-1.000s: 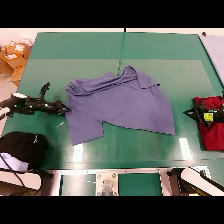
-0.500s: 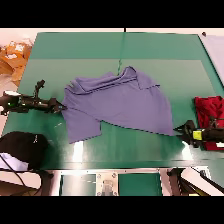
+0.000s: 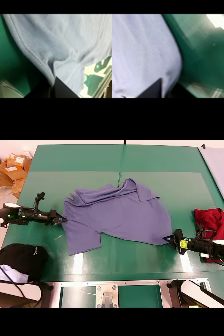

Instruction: Fold the shirts.

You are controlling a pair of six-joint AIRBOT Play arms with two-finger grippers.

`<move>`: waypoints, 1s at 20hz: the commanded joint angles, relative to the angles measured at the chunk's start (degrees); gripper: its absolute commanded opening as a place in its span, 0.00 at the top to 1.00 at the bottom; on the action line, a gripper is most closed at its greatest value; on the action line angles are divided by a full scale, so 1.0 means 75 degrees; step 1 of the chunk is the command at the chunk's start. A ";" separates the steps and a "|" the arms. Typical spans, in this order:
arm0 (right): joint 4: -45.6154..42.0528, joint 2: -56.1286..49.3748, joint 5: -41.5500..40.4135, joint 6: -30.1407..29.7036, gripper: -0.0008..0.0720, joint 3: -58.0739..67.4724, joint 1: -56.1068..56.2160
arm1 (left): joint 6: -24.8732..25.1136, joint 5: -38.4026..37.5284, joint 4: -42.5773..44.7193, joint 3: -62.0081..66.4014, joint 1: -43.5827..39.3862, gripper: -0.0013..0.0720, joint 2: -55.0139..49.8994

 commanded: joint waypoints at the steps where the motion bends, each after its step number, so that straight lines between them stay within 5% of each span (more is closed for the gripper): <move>1: 0.0020 -0.0035 -0.0076 -0.0233 0.94 0.0259 0.0090 | -0.0012 -0.0096 0.0006 0.0009 0.0006 0.95 0.0023; 5: 0.0117 0.0169 0.0851 -0.0332 0.97 0.1518 0.0122 | -0.0216 -0.0111 0.0061 0.0009 0.0006 0.96 0.0938; 10: 0.1786 0.1728 0.2352 -0.0329 0.97 0.4817 0.0122 | -0.1207 -0.0283 -0.0393 0.1241 0.0003 0.96 0.4112; 15: 0.2288 0.3089 0.2066 0.0478 0.97 0.9212 0.0117 | -0.1332 0.0979 -0.0810 0.4841 0.0006 0.95 0.7026; 20: 0.1786 0.3643 0.0676 0.0924 0.97 1.2144 0.0117 | -0.1711 0.1693 -0.0326 0.7443 0.0003 0.95 0.8008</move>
